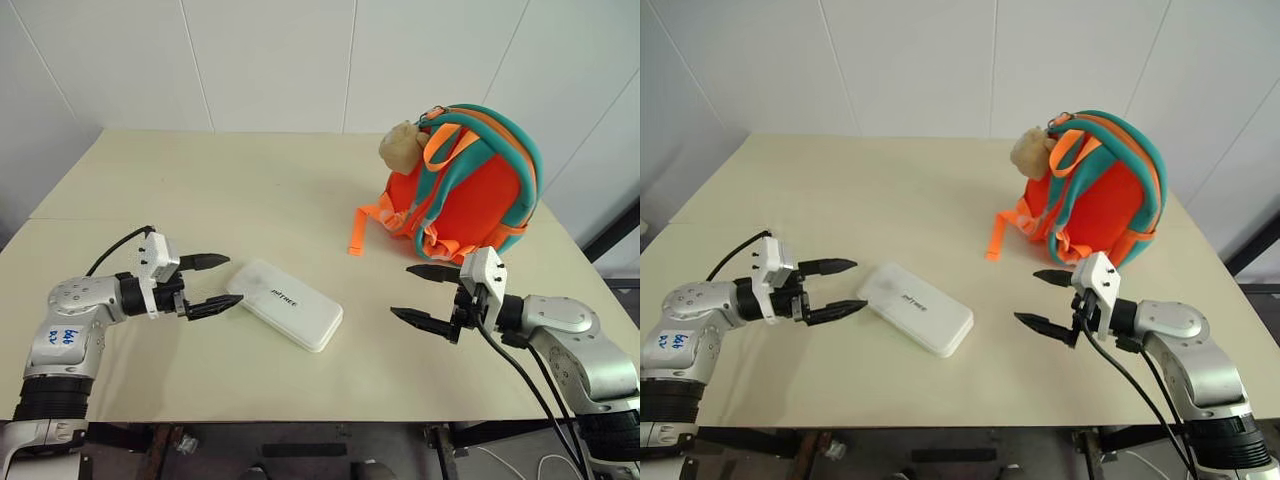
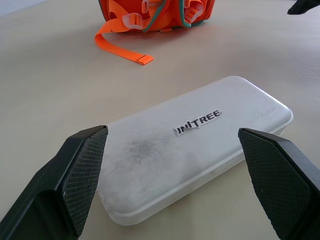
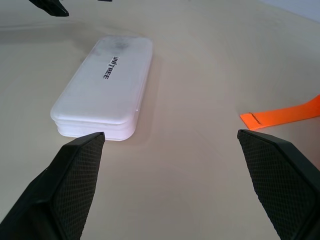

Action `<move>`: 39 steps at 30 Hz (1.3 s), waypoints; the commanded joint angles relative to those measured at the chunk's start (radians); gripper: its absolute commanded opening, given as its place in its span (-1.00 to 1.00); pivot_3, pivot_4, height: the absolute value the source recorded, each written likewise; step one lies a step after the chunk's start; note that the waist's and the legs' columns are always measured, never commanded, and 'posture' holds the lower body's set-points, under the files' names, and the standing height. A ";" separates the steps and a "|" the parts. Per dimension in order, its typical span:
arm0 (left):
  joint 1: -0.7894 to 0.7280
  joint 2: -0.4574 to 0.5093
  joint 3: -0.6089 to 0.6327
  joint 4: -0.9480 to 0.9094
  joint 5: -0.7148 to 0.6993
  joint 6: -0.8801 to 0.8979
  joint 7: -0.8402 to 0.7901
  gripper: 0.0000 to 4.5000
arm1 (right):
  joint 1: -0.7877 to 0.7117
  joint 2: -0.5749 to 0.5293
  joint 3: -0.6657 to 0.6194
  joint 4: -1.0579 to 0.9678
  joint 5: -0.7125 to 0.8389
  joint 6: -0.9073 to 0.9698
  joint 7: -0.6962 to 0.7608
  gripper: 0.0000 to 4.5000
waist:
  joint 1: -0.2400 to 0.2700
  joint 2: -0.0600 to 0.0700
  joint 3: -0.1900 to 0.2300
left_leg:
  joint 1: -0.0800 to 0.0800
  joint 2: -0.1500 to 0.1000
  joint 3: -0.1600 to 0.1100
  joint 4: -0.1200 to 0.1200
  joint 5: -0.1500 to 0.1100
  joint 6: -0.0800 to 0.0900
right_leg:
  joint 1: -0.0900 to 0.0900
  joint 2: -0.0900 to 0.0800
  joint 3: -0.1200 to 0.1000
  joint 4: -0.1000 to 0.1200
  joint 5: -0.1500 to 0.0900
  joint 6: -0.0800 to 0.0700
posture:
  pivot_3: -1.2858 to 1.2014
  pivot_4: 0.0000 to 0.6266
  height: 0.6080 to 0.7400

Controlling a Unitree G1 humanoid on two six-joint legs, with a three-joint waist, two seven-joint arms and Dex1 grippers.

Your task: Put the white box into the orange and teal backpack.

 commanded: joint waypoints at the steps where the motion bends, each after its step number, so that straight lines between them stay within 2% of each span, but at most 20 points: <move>1: -0.019 0.001 0.007 0.008 0.007 -0.018 0.001 0.98 | -0.002 0.012 0.006 -0.012 -0.006 -0.007 -0.012 1.00 | -0.001 0.000 0.000 | 0.000 0.000 0.000 0.000 0.000 0.000 | 0.000 0.000 0.000 0.000 0.000 0.000 | 0.03 -0.52 1.00; 7: -0.084 -0.020 -0.007 0.075 0.022 -0.056 -0.004 0.98 | -0.016 0.060 0.059 0.033 -0.060 -0.050 -0.025 1.00 | 0.004 0.000 0.000 | 0.000 0.000 0.000 0.003 0.000 0.000 | 0.001 0.000 0.000 0.001 0.000 0.001 | 0.03 -0.52 1.00; 9: -0.117 -0.017 -0.011 0.139 0.043 -0.095 -0.012 0.81 | -0.019 0.075 0.085 0.039 -0.081 -0.059 -0.030 0.83 | 0.003 0.000 0.000 | 0.000 0.000 0.000 0.003 0.000 0.000 | 0.001 0.000 0.000 0.001 0.000 0.001 | 0.03 -0.52 1.00; 13: -0.224 -0.012 -0.015 0.329 0.106 -0.217 -0.010 0.36 | -0.009 0.122 0.153 0.055 -0.141 -0.090 -0.052 0.32 | 0.002 0.000 0.000 | 0.000 0.000 0.000 0.004 0.000 0.000 | 0.001 0.000 0.000 0.001 0.000 0.001 | 0.03 -0.52 1.00; 19: -0.384 -0.032 -0.040 0.647 0.225 -0.424 0.052 -0.46 | 0.002 0.212 0.220 0.116 -0.209 -0.143 -0.100 -0.62 | 0.002 0.000 0.000 | -0.001 0.000 0.000 0.005 0.000 0.000 | 0.000 0.000 0.000 0.003 0.001 0.001 | 0.03 -0.52 1.00; 22: -0.427 -0.052 -0.060 0.756 0.265 -0.471 0.071 -0.86 | 0.004 0.232 0.248 0.113 -0.239 -0.136 -0.121 -1.00 | 0.003 0.000 0.000 | -0.001 0.000 0.000 0.006 0.000 0.000 | 0.000 0.001 0.000 0.003 0.001 0.001 | 0.03 -0.52 1.00; 23: -0.437 -0.060 -0.069 0.784 0.280 -0.479 0.080 -0.99 | 0.005 0.237 0.252 0.108 -0.245 -0.131 -0.128 -1.00 | 0.003 0.000 0.000 | -0.001 0.000 0.000 0.006 0.000 0.000 | 0.000 0.001 0.000 0.003 0.000 0.001 | 0.03 -0.52 1.00; 31: -0.478 -0.129 -0.111 0.900 0.360 -0.523 0.129 -0.99 | 0.028 0.278 0.273 0.037 -0.248 -0.070 -0.178 -1.00 | 0.011 0.000 0.000 | -0.001 0.000 0.000 0.007 0.000 0.000 | 0.000 0.001 -0.001 0.006 0.000 0.002 | 0.03 -0.52 1.00; 39: -0.460 -0.160 -0.104 0.886 0.347 -0.522 0.100 -0.99 | 0.023 0.276 0.253 0.041 -0.246 -0.057 -0.189 -1.00 | 0.014 0.000 0.000 | -0.001 0.000 0.000 0.009 0.000 0.000 | 0.000 0.001 -0.001 0.009 0.000 0.002 | 0.03 -0.52 1.00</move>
